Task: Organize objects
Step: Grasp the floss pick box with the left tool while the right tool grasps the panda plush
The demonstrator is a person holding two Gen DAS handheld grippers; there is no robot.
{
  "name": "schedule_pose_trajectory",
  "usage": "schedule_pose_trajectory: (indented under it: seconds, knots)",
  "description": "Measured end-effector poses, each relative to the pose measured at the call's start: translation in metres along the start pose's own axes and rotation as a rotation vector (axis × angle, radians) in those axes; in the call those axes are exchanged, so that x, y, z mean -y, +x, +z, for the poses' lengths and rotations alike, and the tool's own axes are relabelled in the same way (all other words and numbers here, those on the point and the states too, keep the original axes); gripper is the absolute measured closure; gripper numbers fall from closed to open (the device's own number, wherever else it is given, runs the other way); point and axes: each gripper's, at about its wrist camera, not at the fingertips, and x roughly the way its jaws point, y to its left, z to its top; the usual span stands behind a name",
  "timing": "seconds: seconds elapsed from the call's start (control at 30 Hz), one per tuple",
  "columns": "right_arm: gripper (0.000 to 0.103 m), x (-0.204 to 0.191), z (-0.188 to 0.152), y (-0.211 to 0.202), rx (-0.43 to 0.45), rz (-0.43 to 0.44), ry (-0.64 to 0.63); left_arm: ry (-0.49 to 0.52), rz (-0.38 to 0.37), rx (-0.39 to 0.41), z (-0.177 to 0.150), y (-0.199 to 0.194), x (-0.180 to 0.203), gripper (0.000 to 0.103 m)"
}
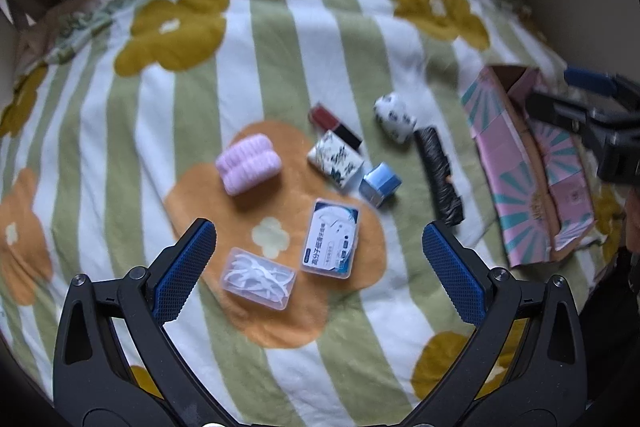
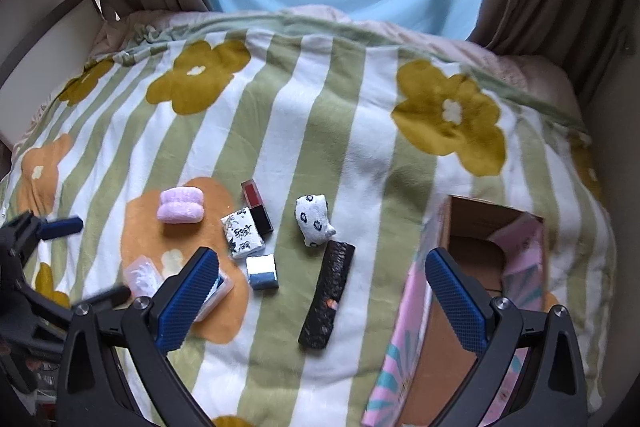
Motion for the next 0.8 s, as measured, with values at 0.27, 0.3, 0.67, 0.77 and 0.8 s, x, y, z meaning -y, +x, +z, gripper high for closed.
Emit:
schedule_pose_trajectory:
  seconds: [0.27, 0.3, 0.67, 0.77, 0.8]
  knots:
    - [0.001, -0.003, 0.009, 0.076, -0.058, 0.017, -0.047, 0.005, 0.0, -0.104, -0.007, 0.077, 0.009, 0.001]
    - [0.001, -0.003, 0.009, 0.088, -0.067, 0.02, -0.053, -0.003, 0.002, -0.114, -0.008, 0.084, 0.01, 0.001]
    - [0.012, -0.002, 0.004, 0.177, -0.167, 0.039, -0.071, -0.092, 0.016, -0.213, -0.028, 0.154, 0.015, 0.002]
    - [0.024, -0.004, 0.003, 0.19, -0.183, 0.043, -0.086, -0.1, 0.009, -0.23, -0.034, 0.165, 0.018, 0.009]
    - [0.03, -0.005, 0.003, 0.194, -0.19, 0.043, -0.096, -0.105, 0.012, -0.232, -0.035, 0.167, 0.019, 0.012]
